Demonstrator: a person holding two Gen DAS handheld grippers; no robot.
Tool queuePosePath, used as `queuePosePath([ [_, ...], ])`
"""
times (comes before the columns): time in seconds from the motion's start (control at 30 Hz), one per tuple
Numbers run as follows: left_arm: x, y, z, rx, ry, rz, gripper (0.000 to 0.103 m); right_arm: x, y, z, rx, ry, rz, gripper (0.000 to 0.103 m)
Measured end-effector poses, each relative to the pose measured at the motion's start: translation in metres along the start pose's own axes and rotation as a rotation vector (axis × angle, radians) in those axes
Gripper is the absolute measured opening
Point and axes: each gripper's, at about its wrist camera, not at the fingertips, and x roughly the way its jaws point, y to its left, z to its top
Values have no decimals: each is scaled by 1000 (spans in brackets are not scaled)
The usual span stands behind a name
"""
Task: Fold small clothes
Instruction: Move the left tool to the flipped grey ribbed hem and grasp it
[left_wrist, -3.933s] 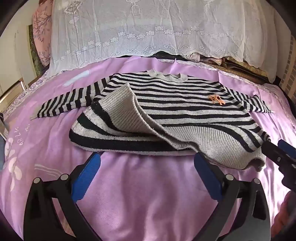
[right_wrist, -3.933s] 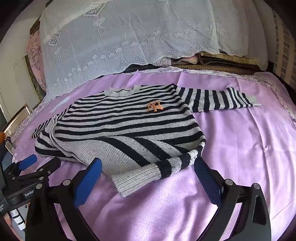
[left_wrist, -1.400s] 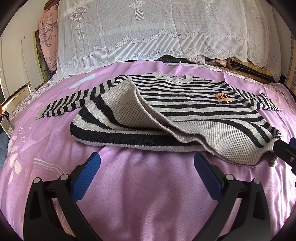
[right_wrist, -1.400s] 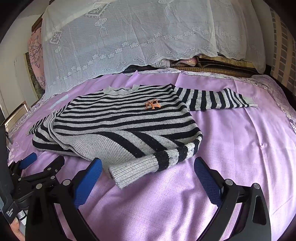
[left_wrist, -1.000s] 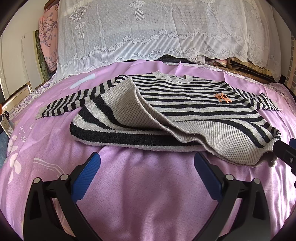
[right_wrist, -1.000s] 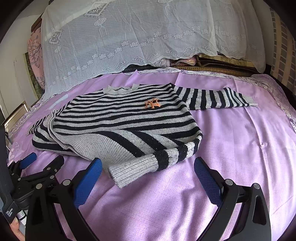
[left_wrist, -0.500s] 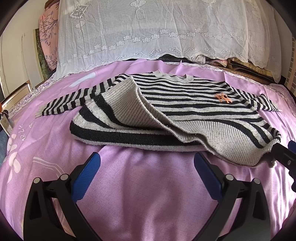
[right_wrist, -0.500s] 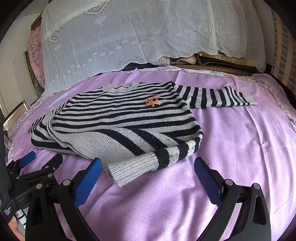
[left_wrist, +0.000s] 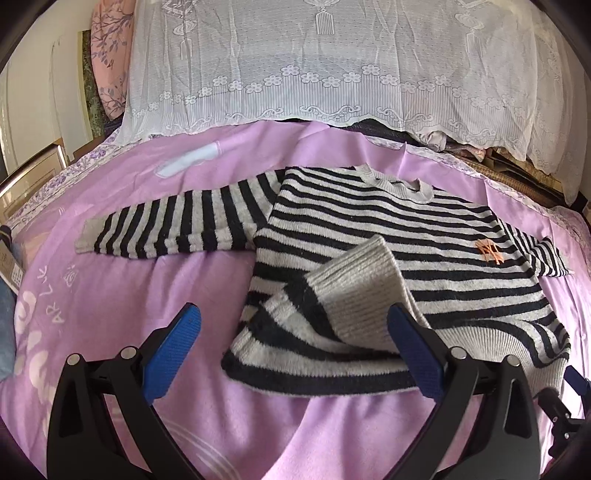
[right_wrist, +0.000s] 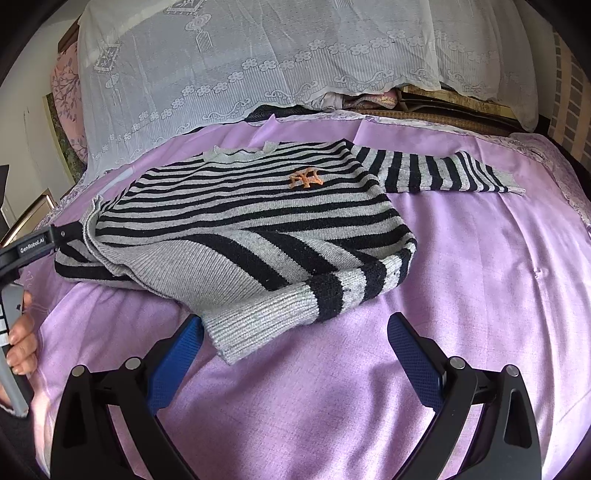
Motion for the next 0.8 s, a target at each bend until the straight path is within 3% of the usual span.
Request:
queuePosePath([
  [0.17,13,8,27,-29,-14,-34,99,8,-3,0,37,52,63,100],
  [0.33,30,19,47,-108,41,-161,99,13,-15,-1,154,89,182,100],
  [0.47,36,14,63,-151,102,-266,98,18,-21,1,219,100,219,100],
  [0.67,62,-25,61,-21,220,-189,95,29,-22,7,230,117,204,99],
  [0.7,66,-25,55,-15,245,-190,77,29,-23,7,224,115,199,93],
  [0.73,70,-25,47,-9,284,-199,68,28,-23,6,216,109,188,83],
  [0.77,73,-22,38,-3,321,-201,60,27,-24,6,209,104,191,77],
  [0.8,71,-19,27,-2,339,-213,61,26,-26,6,202,111,200,63],
])
